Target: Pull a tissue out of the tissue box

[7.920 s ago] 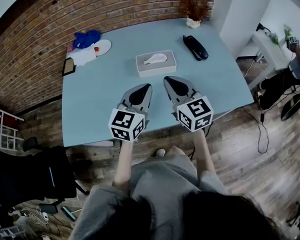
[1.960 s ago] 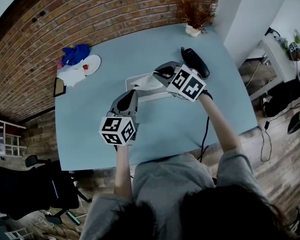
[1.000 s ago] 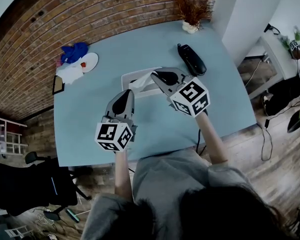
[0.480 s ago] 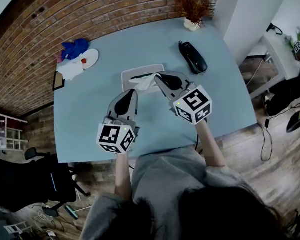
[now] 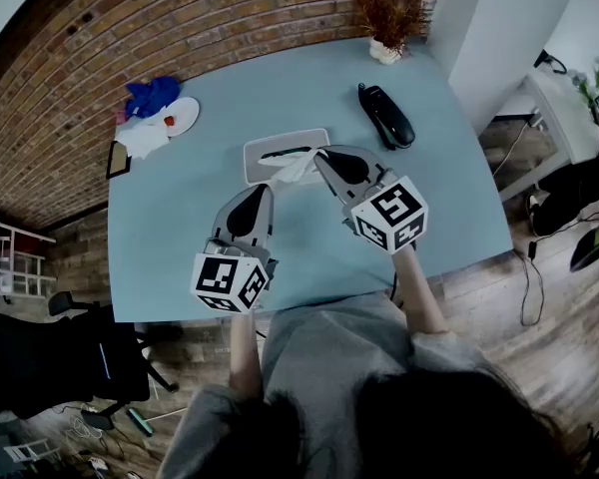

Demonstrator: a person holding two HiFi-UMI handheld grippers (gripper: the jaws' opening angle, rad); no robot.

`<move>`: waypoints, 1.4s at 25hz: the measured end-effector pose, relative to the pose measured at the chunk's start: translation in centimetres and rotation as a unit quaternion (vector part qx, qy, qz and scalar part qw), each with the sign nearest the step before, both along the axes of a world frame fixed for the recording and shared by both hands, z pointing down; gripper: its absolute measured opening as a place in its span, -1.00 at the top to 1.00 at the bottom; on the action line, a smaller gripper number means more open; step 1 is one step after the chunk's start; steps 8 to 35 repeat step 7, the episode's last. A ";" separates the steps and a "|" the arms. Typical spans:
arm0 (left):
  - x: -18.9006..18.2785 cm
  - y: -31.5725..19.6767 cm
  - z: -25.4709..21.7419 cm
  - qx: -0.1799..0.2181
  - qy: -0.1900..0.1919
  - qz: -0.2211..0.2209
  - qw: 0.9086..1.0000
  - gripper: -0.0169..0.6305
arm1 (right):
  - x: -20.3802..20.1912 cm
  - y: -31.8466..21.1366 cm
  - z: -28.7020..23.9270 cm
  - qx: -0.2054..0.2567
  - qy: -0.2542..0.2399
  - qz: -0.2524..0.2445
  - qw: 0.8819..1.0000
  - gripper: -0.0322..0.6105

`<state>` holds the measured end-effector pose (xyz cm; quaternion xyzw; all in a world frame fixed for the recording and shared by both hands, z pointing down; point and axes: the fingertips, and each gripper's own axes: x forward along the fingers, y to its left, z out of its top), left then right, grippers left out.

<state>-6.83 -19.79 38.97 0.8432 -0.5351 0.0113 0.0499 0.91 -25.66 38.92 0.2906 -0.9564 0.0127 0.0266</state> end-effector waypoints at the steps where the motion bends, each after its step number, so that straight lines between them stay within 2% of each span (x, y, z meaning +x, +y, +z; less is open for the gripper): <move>1: 0.0 0.0 0.0 0.000 0.001 -0.001 1.000 0.94 | 0.1 0.1 0.1 0.000 0.000 -0.001 1.000 0.90; 35: -0.3 0.1 -0.1 0.001 0.000 -0.005 1.000 0.94 | 0.7 0.6 0.0 -0.003 -0.010 -0.001 1.000 0.90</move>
